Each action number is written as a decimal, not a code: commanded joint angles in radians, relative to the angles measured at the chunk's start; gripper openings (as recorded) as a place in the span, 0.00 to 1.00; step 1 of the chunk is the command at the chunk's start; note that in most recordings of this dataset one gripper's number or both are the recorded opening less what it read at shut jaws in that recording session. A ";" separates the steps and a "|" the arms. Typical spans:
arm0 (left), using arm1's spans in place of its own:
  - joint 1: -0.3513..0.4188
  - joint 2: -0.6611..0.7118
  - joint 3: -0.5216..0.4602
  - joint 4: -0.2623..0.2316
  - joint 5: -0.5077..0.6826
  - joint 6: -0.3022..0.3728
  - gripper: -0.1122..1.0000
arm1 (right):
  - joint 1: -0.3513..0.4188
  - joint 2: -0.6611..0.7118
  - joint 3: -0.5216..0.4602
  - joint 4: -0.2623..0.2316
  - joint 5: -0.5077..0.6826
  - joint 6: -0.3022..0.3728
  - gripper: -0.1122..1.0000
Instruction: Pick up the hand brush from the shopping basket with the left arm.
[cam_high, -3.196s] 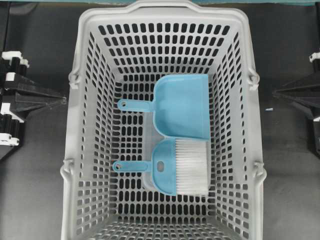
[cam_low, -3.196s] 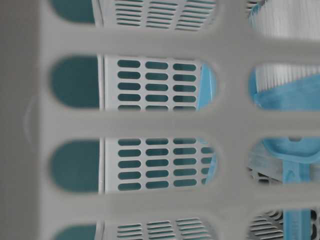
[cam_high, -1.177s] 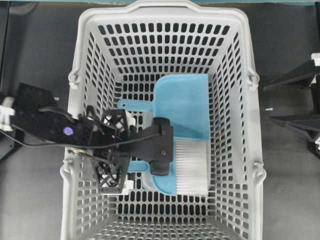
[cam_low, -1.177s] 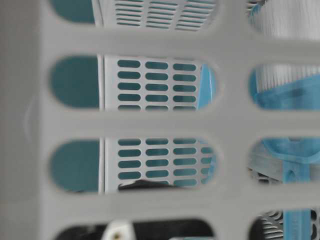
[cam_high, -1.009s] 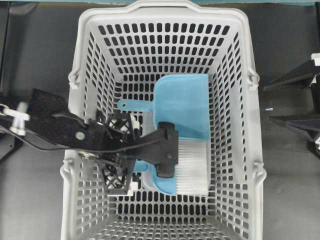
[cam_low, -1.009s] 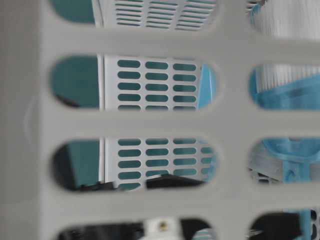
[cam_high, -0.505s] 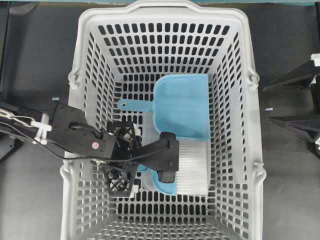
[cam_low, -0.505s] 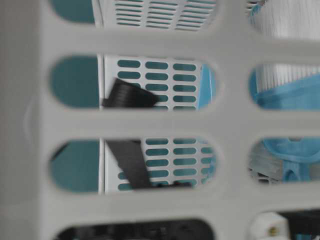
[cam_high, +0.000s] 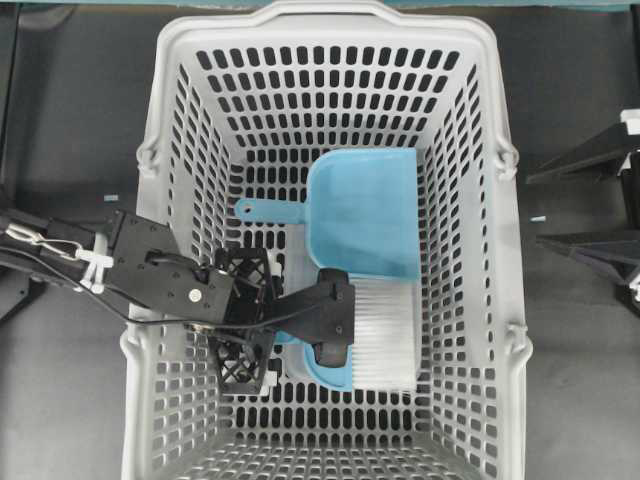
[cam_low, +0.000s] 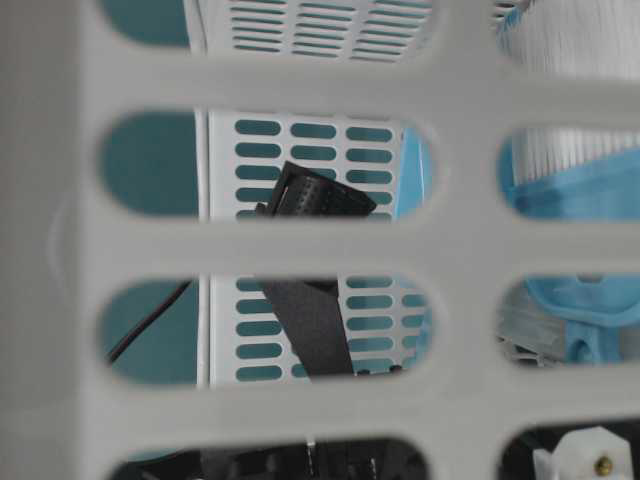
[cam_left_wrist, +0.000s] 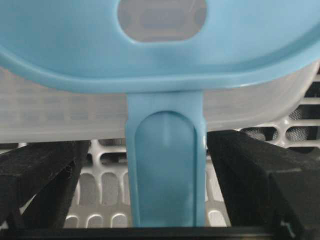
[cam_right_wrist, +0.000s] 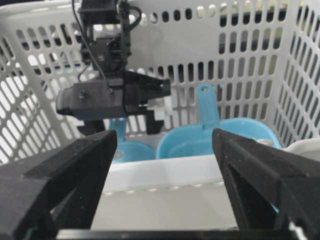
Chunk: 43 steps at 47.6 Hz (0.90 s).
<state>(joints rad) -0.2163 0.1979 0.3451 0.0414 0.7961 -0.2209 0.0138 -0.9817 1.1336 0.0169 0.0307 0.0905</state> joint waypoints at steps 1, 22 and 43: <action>-0.003 -0.006 -0.006 0.003 -0.005 -0.005 0.90 | 0.002 0.005 -0.005 0.005 -0.009 0.000 0.76; -0.014 -0.026 0.002 0.003 -0.009 0.028 0.30 | 0.002 0.006 -0.002 0.006 -0.011 0.020 0.76; -0.017 -0.132 -0.121 0.005 0.063 0.031 0.30 | 0.003 0.005 0.006 0.006 -0.009 0.021 0.76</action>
<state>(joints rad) -0.2286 0.1289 0.2869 0.0430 0.8207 -0.1902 0.0153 -0.9817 1.1474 0.0199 0.0307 0.1104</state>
